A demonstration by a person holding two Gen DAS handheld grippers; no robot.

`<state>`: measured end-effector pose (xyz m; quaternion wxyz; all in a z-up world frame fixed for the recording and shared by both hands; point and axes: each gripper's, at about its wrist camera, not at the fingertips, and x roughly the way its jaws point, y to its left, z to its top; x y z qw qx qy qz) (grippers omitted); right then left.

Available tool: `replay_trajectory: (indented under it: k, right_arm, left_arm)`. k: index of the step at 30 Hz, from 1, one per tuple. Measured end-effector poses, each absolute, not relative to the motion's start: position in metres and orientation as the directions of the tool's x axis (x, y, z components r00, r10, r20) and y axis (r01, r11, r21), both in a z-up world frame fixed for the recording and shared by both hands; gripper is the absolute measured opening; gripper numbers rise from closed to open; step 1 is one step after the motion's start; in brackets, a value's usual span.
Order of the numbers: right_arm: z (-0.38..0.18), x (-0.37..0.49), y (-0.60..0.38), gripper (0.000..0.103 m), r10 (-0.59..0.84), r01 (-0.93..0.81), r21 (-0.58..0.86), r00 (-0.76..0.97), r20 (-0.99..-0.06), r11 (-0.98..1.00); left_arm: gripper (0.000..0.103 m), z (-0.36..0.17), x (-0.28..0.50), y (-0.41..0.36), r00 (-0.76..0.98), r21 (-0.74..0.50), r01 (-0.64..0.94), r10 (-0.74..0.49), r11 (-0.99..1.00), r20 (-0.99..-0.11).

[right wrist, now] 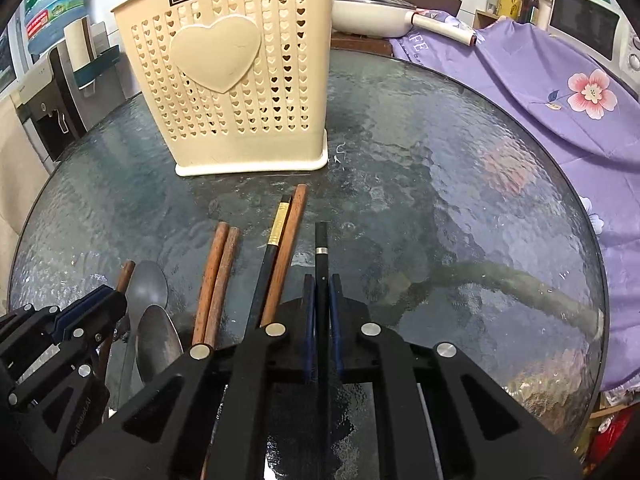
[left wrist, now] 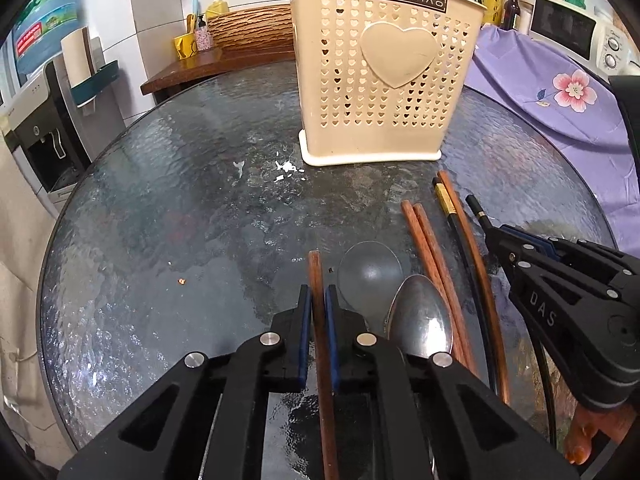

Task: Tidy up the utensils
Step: 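Carry both chopsticks into the basket and open both tools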

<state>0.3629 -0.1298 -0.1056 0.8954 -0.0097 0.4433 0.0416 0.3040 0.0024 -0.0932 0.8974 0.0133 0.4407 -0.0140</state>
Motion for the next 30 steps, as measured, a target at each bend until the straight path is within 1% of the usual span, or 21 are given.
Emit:
replay_trajectory:
  k: [2,6,10,17,27,30]
  right_arm:
    - [-0.105,0.363,-0.131,0.008,0.082,-0.086,0.038,0.602,-0.794,0.996]
    - [-0.105,0.37,-0.145,0.008,0.181,-0.096,0.154,0.599,-0.78,0.983]
    - [-0.091,0.365,-0.157,0.008,0.253,-0.131,0.221,0.638,-0.728,0.966]
    - [-0.047,0.352,-0.178,0.008,0.37,-0.212,0.315,0.69,-0.622,0.925]
    - [0.022,0.312,-0.194,0.008,0.481,-0.351,0.337,0.733,-0.481,0.873]
    - [0.037,0.299,-0.191,0.008,0.483,-0.385,0.294,0.744,-0.463,0.875]
  left_arm:
    - [0.007,-0.093,0.306,0.002,0.608,0.0,0.038,-0.023,0.999,-0.793]
    - [0.007,-0.092,0.31,0.004,0.612,-0.022,0.05,-0.048,0.999,-0.79]
    - [0.007,-0.077,0.309,0.011,0.647,-0.058,0.051,-0.077,0.997,-0.758]
    - [0.007,-0.028,0.298,0.026,0.727,-0.122,0.07,-0.135,0.99,-0.674]
    - [0.007,0.047,0.262,0.033,0.839,-0.165,0.128,-0.195,0.978,-0.508]
    - [0.007,0.059,0.254,0.031,0.86,-0.146,0.131,-0.186,0.981,-0.476]
